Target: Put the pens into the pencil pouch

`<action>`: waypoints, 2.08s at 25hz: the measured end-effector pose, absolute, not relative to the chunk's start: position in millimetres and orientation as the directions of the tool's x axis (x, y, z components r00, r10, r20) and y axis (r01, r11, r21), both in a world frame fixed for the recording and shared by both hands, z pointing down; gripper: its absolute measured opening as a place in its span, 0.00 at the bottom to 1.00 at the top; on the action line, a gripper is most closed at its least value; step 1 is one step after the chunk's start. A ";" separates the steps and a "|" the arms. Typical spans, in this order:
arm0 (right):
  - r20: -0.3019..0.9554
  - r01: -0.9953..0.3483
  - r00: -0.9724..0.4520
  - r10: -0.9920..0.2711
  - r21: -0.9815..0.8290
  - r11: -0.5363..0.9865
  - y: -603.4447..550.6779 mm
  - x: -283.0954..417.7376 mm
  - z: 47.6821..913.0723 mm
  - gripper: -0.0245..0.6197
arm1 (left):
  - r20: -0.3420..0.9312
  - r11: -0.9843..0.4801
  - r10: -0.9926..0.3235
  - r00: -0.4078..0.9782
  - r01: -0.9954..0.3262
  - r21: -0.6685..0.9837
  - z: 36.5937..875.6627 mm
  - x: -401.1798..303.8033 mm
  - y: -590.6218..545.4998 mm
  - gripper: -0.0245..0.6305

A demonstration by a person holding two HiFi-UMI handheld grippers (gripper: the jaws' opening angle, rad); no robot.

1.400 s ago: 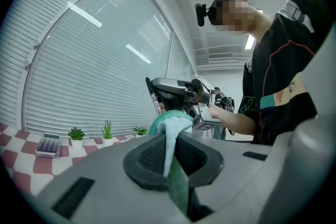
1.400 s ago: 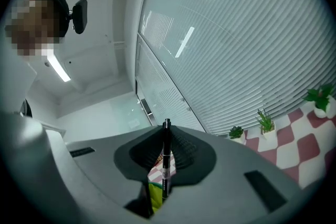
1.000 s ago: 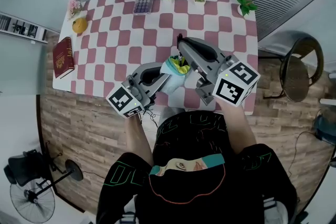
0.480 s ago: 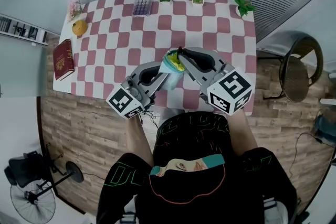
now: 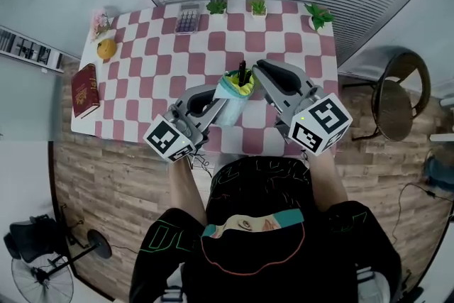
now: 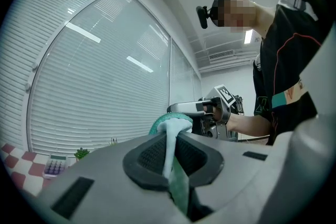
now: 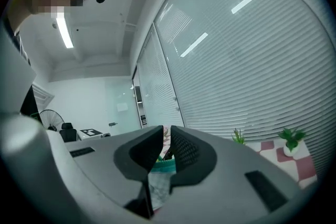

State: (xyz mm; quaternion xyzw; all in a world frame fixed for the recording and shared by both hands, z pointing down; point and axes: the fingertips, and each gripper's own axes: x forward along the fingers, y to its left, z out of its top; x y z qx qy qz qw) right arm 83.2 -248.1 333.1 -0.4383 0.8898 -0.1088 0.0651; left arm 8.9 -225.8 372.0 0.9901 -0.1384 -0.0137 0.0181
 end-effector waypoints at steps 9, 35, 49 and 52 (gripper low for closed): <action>-0.091 -0.809 -0.526 -0.846 -0.255 0.530 -260.7 125.1 315.8 0.04 | -0.074 -0.933 -0.357 0.931 -0.359 -0.010 344.8 21.0 -245.4 0.08; 0.026 -0.996 -0.072 -0.997 -0.053 0.071 -288.9 255.2 298.9 0.04 | -0.131 -0.600 -0.799 0.587 -0.795 0.094 287.1 76.9 -335.9 0.05; 0.024 -0.999 -0.015 -1.000 -0.040 0.014 -266.3 283.4 301.8 0.04 | -0.107 -0.627 -0.779 0.618 -0.773 0.100 294.1 99.2 -331.1 0.05; 0.013 -0.999 -0.002 -1.000 -0.037 0.002 -265.0 288.5 299.0 0.04 | -0.115 -0.638 -0.770 0.628 -0.764 0.097 291.2 102.9 -331.4 0.05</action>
